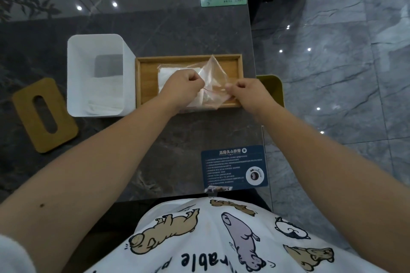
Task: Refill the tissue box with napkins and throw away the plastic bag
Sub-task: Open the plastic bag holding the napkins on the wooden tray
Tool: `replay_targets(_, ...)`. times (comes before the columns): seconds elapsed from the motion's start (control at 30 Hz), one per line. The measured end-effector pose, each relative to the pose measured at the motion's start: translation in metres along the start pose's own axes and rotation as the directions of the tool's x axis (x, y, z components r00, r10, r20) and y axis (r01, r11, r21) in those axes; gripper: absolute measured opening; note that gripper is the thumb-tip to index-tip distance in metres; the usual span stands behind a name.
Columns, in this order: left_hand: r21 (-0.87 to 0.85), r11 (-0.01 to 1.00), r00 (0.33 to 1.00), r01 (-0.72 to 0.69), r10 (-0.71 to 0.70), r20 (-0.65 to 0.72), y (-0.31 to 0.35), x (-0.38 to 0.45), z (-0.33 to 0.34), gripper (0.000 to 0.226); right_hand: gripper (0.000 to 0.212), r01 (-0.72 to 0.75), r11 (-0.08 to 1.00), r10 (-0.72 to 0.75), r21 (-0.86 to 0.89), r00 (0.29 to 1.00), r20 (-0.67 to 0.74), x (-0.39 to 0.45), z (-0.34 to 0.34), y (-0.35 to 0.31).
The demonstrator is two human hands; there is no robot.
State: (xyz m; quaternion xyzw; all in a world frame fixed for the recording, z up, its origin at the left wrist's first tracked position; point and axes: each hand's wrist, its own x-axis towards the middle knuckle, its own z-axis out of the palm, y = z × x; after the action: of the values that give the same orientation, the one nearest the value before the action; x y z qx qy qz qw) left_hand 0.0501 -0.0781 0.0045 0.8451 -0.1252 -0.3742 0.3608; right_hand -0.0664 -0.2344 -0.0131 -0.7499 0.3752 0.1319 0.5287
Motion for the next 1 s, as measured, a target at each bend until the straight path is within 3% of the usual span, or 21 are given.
replay_targets(0.1, -0.018, 1.0, 1.0, 0.014, -0.014, 0.014, -0.007, -0.003, -0.003, 0.015, 0.017, -0.178, 0.982, 0.185, 0.067, 0.977, -0.11, 0.004, -0.005, 0.002)
replay_targets(0.17, -0.037, 0.999, 0.999, 0.016, -0.015, 0.036, -0.01, -0.005, -0.002, 0.015, 0.017, -0.144, 0.988, 0.133, -0.06, 0.979, -0.152, 0.005, -0.004, -0.001)
replay_targets(0.27, -0.028, 1.0, 0.999, 0.008, -0.007, 0.05, -0.012, -0.004, 0.001, 0.014, 0.018, 0.092, 0.953, -0.161, -0.288, 0.961, -0.227, -0.001, 0.0, -0.011)
replay_targets(0.37, -0.014, 1.0, 0.998, -0.006, 0.007, 0.057, -0.012, -0.002, 0.002, 0.014, 0.014, 0.398, 0.818, -0.511, -0.415, 0.835, -0.206, -0.013, 0.006, -0.026)
replay_targets(0.43, -0.003, 1.0, 0.998, -0.017, 0.018, 0.058, -0.013, -0.001, 0.001, 0.014, 0.012, 0.49, 0.745, -0.599, -0.453, 0.79, -0.131, -0.017, 0.014, -0.033)
replay_targets(0.5, 0.009, 0.999, 0.998, -0.034, 0.033, 0.057, -0.013, -0.001, 0.001, 0.014, 0.017, 0.441, 0.722, -0.538, -0.534, 0.842, -0.033, -0.013, 0.019, -0.039)
replay_targets(0.6, 0.016, 0.998, 0.997, -0.057, 0.056, 0.051, -0.014, -0.003, 0.002, 0.015, 0.023, 0.242, 0.572, -0.216, -0.783, 0.966, 0.14, 0.004, 0.024, -0.045)
replay_targets(0.63, 0.018, 0.997, 0.996, -0.07, 0.069, 0.048, -0.013, -0.004, 0.003, 0.016, 0.025, 0.205, 0.587, -0.143, -0.783, 0.978, 0.149, 0.008, 0.024, -0.047)
replay_targets(0.67, 0.02, 0.996, 0.995, -0.085, 0.084, 0.046, -0.012, -0.004, 0.003, 0.016, 0.025, 0.163, 0.681, -0.082, -0.714, 0.986, 0.146, 0.014, 0.023, -0.049)
replay_targets(0.73, 0.028, 0.993, 0.992, -0.115, 0.114, 0.044, -0.011, -0.004, 0.004, 0.016, 0.022, 0.051, 0.927, 0.0, -0.371, 0.99, 0.138, 0.022, 0.022, -0.052)
replay_targets(0.77, 0.03, 0.992, 0.991, -0.125, 0.124, 0.046, -0.01, -0.004, 0.004, 0.016, 0.02, 0.011, 0.98, 0.017, -0.198, 0.99, 0.137, 0.023, 0.022, -0.054)
replay_targets(0.83, 0.027, 0.991, 0.99, -0.134, 0.133, 0.045, -0.01, -0.003, 0.003, 0.016, 0.022, -0.015, 1.0, 0.018, -0.023, 0.992, 0.127, 0.025, 0.022, -0.057)
replay_targets(1.0, 0.014, 0.989, 0.988, -0.15, 0.149, 0.051, -0.011, -0.005, 0.0, 0.016, 0.026, -0.12, 0.992, 0.113, 0.026, 0.977, 0.179, 0.025, 0.022, -0.052)
